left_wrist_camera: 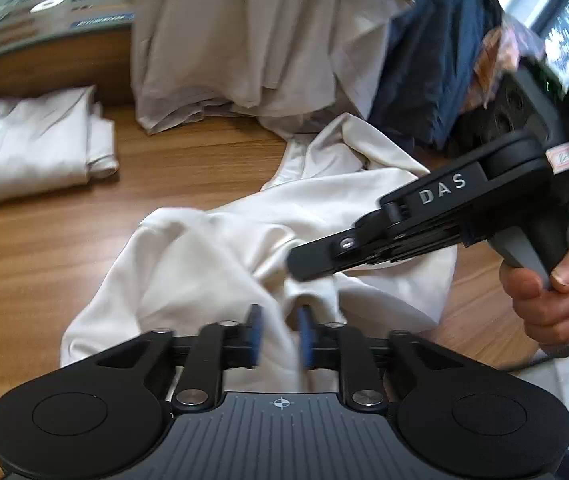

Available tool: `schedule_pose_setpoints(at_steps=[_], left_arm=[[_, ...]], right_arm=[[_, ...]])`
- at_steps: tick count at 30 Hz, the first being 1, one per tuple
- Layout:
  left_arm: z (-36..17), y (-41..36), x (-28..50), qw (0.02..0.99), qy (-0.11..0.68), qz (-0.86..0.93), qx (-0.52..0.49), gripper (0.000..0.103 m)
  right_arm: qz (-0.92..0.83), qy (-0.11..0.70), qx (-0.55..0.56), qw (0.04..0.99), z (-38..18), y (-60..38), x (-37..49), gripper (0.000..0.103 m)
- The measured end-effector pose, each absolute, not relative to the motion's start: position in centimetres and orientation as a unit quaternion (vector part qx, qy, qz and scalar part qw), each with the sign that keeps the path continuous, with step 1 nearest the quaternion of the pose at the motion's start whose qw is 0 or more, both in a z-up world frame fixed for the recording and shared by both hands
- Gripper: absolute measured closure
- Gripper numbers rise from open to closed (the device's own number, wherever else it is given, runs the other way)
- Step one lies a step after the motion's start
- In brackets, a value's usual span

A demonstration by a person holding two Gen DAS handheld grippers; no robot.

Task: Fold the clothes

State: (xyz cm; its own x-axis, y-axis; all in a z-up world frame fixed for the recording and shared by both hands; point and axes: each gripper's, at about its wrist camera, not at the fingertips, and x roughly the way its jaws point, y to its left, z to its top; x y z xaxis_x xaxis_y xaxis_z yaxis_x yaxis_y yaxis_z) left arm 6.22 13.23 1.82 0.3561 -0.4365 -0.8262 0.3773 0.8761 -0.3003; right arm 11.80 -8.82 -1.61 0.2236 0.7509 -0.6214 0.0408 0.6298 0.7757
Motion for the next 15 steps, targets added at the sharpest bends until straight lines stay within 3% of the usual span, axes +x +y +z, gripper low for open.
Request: schedule_pose_setpoints(at_steps=[10, 15], left_arm=[[0.6, 17.2, 7.9, 0.805, 0.535, -0.187, -0.175, 0.045], [0.2, 16.0, 8.0, 0.812, 0.536, -0.175, -0.151, 0.046]], right_arm=[[0.254, 0.565, 0.386, 0.683, -2.1, -8.8, 11.6, 0.101], [0.254, 0.556, 0.399, 0.683, -1.7, -8.6, 11.4, 0.101]])
